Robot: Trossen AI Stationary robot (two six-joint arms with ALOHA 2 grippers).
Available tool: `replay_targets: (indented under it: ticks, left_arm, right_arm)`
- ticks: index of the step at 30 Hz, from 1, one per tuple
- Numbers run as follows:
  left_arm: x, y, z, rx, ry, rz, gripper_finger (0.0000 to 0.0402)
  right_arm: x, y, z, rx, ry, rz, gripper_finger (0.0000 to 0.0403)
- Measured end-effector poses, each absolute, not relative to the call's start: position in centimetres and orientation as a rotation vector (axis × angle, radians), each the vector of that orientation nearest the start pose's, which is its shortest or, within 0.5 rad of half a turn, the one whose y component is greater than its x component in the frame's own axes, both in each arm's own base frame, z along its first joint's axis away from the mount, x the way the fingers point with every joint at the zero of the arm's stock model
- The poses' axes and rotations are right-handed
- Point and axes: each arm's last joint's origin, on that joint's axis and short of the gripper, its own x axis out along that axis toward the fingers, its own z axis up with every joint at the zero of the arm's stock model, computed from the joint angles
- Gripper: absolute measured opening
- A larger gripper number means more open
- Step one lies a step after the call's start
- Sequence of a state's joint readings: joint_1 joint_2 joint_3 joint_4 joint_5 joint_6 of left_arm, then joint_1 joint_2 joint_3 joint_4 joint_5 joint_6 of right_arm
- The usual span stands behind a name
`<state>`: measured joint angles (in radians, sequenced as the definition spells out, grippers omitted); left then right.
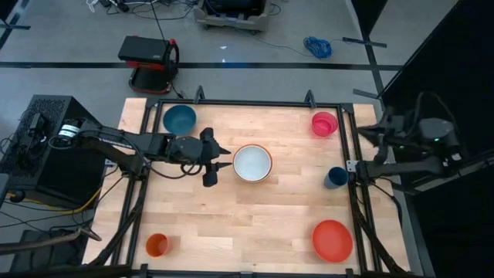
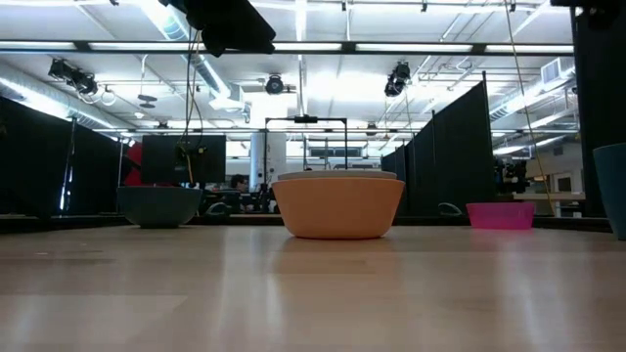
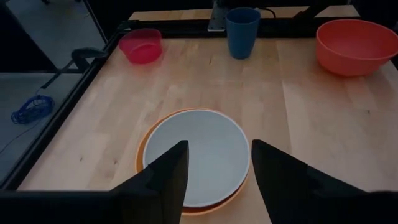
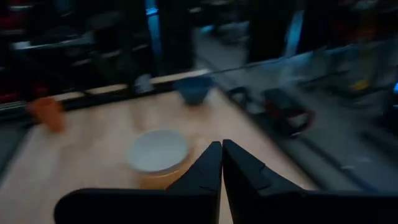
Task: Nest bowls inside each other
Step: Stack the orange bowl on the white bowl
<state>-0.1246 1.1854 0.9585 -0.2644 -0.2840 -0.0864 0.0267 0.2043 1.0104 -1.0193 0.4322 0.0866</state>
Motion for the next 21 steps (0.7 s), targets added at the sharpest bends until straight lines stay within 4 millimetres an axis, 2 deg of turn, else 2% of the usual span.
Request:
replay_targets:
  ticks: [4,7,12,21]
  left_arm:
    - [25.6,-2.4,30.7,0.011,0.472,0.179,0.0163]
    - [25.7,-2.4,30.7,0.012,0.466,0.188,0.0164]
    - [25.7,-2.3,30.8,0.022,0.458,0.213,0.0165]
    - [25.7,-2.3,30.9,0.022,0.439,0.22,0.0164]
  right_arm:
    - [-4.1,-1.2,35.3,-0.005,0.303,-0.63,0.0]
    - [-5.1,-0.6,35.0,0.051,0.32,-0.73,0.0]
    - [-5.8,1.2,34.9,0.146,0.208,-0.657,0.0]
    - [-5.1,5.3,34.7,0.205,0.097,-0.464,0.0]
